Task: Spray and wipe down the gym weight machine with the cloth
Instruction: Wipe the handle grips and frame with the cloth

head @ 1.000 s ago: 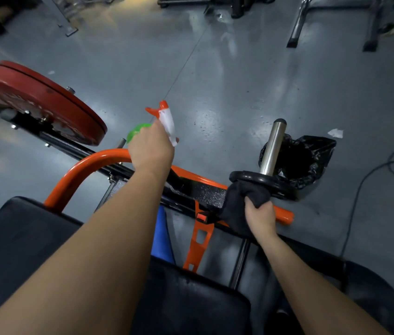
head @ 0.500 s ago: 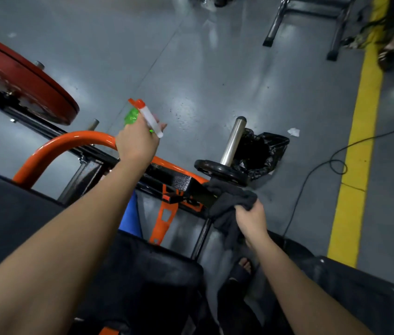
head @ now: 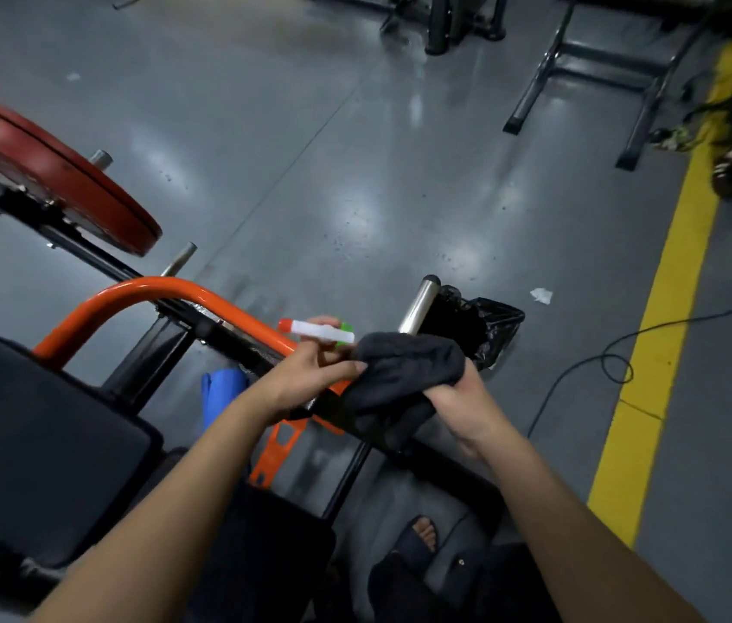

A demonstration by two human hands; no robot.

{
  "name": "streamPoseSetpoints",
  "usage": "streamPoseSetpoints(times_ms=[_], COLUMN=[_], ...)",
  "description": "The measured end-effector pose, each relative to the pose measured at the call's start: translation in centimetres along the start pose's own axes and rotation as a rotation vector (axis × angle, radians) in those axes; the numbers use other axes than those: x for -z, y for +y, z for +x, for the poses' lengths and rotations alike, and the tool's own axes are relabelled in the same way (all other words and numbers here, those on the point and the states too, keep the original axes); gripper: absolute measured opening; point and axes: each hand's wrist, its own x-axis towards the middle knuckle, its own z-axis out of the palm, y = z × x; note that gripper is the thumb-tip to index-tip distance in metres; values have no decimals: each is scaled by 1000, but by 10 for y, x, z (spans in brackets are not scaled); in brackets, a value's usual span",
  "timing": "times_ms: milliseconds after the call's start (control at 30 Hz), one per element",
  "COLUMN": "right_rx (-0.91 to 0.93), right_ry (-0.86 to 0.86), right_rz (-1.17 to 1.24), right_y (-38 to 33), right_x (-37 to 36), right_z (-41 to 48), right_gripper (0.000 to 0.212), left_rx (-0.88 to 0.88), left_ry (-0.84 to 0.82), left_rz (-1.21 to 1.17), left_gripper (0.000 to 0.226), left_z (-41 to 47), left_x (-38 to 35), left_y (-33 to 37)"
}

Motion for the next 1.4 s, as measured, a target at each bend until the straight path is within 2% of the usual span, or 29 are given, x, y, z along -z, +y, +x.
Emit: streamPoseSetpoints(times_ms=[67,133,200,267,300,367,400,500,533,700,800,867,933,1033,1100,1200,1233,1300,1333,1400], right_rx=[-24,-74,-138,-172,-182,-192,-188,-126,-94,49,140,104,64,17,-121,-238,-250,-275,-262,-119], right_ry=[-11,31,54,67,75,85,90,112,105,139,166,112,15,-180,-317,-502,-521,-451,-407,-390], right_rz=[50,147,301,412,433,444,418,216,152,-112,-410,-507,-494,-466,-273,-11,67,147,114,-102], right_y=[-14,-27,-36,-43,-46,-49,-51,-57,-62,-88,-97,-101,-104,-117,-124,-129,-131,-140,-144,-150], right_x=[2,1,1,4,5,7,8,9,8,-12,-32,-40,-40,-30,-16,11,18,36,44,60], right_z=[8,14,21,26,26,29,30,37,42,62,82,97,104,107,116,142,150,175,189,215], right_gripper=[17,35,51,46,36,26,23,11,9,8,32,23,14,12,12,49,59,71,67,37], left_rx=[8,20,55,101,120,137,128,132,133,141,113,99,81,72,111,157,148,124,121,125], left_ry=[12,58,38,49,36,9,-20,-86,-104,-64,8,49,65,72,45,65,82,129,149,159], left_rz=[-89,-150,-219,-347,-427,-488,-472,-477,-496,-671,-717,-746,-731,-618,-557,-553,-574,-618,-622,-592], left_gripper=[30,24,56,89,90,65,62,90,93,76,80,82,88,76,61,51,47,36,32,23], left_z=[-7,-9,-8,0,3,8,11,16,14,15,21,28,34,40,46,60,62,72,78,92], left_x=[-10,-17,-21,-26,-27,-30,-30,-31,-30,-33,-26,-23,-20,-10,-5,1,3,3,0,-12], left_y=[5,10,11,10,8,16,20,37,45,75,86,92,94,103,115,139,146,158,164,177])
